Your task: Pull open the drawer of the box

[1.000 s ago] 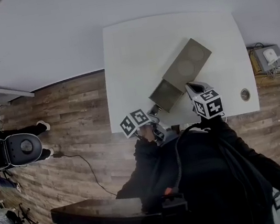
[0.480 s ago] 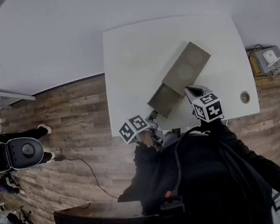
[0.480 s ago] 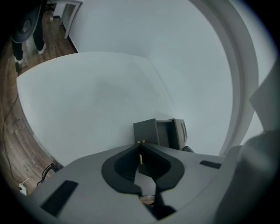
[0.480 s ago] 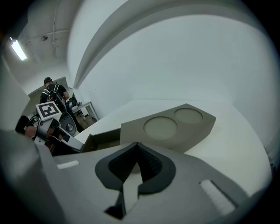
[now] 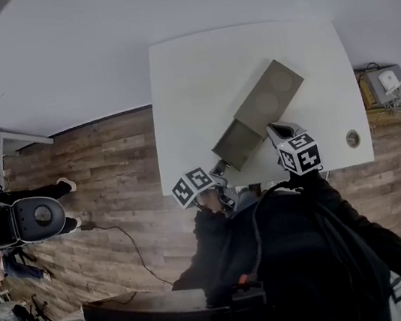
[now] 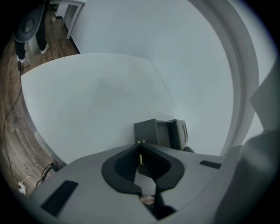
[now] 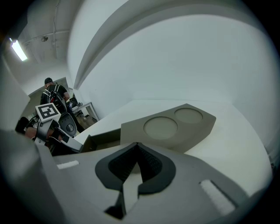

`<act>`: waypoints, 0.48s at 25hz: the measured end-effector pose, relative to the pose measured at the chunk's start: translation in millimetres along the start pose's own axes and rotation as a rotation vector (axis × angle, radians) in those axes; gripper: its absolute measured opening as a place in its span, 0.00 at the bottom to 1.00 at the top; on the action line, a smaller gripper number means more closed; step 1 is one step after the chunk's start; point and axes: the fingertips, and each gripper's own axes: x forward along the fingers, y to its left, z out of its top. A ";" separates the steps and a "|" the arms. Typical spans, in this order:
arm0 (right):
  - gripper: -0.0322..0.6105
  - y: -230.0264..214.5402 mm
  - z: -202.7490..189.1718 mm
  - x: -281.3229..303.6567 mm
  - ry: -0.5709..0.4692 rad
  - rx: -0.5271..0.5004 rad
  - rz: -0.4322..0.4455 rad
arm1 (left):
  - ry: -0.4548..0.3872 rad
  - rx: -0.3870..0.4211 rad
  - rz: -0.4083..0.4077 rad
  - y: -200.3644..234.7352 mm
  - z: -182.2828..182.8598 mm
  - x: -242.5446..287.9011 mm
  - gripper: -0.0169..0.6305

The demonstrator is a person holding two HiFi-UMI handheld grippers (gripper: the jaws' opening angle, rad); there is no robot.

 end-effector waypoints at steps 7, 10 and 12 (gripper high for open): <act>0.04 -0.1 0.2 -0.4 -0.002 0.003 0.000 | -0.004 -0.009 0.003 1.3 -0.5 -1.9 0.05; 0.04 0.9 0.8 -1.1 -0.004 0.003 -0.002 | -0.007 -0.007 0.002 2.0 0.0 -3.7 0.05; 0.04 0.8 -0.3 -1.5 -0.004 0.006 -0.002 | -0.006 -0.011 0.003 3.1 -1.2 -4.6 0.05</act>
